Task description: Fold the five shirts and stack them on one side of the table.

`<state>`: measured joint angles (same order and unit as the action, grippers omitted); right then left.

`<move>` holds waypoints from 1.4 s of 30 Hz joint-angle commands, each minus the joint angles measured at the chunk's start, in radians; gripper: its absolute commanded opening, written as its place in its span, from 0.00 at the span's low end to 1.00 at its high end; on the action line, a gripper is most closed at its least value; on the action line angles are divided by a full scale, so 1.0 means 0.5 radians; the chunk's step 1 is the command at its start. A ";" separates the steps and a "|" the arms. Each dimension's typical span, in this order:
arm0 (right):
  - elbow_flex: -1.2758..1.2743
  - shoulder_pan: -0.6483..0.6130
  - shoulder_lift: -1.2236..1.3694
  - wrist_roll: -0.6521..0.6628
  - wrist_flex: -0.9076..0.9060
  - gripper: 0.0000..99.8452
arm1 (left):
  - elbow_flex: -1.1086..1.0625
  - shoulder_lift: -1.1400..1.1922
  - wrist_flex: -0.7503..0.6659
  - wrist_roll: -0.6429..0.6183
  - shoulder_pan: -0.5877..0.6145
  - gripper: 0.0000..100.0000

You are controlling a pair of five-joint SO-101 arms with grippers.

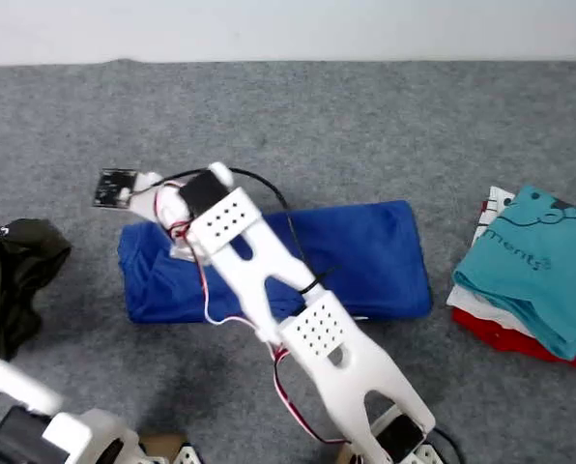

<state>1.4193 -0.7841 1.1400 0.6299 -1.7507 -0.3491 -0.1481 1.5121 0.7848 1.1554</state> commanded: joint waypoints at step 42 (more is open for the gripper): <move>-0.427 -0.121 -0.413 -0.157 -0.075 0.02 | 0.017 -0.061 -0.031 -0.009 -0.061 0.03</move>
<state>1.1262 -0.8101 0.9958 0.5393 -1.7568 -0.3491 -0.1481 1.5121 0.7848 1.1339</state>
